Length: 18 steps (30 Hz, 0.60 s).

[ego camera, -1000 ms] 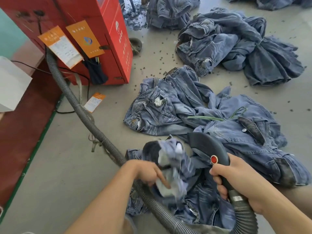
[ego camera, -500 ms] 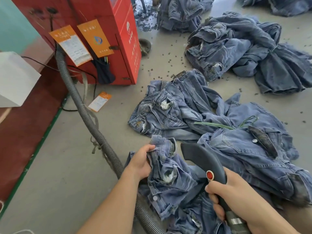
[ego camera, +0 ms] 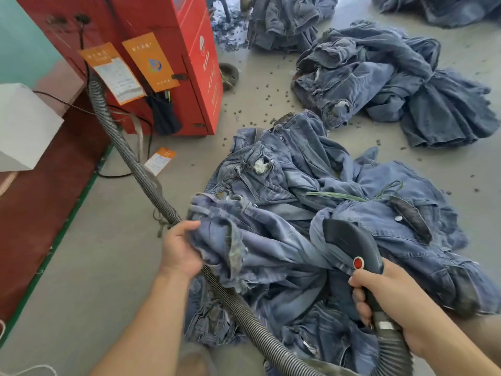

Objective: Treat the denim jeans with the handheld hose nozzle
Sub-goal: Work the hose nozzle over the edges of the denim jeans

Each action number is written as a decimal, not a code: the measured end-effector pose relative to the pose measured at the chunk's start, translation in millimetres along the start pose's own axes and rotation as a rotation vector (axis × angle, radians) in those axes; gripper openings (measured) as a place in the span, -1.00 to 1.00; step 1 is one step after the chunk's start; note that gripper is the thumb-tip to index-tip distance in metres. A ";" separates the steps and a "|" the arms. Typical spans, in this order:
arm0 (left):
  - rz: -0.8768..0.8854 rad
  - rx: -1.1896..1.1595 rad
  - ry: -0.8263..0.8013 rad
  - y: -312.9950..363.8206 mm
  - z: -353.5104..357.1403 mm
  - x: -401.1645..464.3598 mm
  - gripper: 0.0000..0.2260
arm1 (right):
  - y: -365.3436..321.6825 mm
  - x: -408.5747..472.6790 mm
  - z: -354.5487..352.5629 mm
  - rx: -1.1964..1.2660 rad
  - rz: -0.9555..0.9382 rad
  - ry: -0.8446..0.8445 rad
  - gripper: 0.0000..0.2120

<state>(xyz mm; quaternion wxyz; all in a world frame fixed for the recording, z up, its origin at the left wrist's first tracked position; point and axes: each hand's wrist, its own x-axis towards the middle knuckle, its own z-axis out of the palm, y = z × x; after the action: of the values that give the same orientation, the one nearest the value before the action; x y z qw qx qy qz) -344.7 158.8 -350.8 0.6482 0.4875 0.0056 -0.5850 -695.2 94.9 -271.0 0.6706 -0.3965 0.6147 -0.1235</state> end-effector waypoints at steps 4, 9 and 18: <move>-0.389 0.785 -0.118 6.0 -32.1 -7.4 -0.61 | 9.2 4.9 -2.6 0.053 0.067 -0.001 -0.86; -0.544 1.490 -0.105 -40.3 -43.6 6.4 -0.29 | 9.0 8.5 6.0 -0.002 0.006 0.001 -0.85; -0.304 0.202 -0.139 -29.1 -6.1 8.1 -0.34 | 20.7 -3.0 20.4 0.033 0.100 -0.085 -0.86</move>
<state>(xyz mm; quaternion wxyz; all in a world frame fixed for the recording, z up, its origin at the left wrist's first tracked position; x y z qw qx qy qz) -360.9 161.2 -376.8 0.4989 0.5019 -0.0244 -0.7061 -683.6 118.2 -284.4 0.7078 -0.3592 0.6026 -0.0830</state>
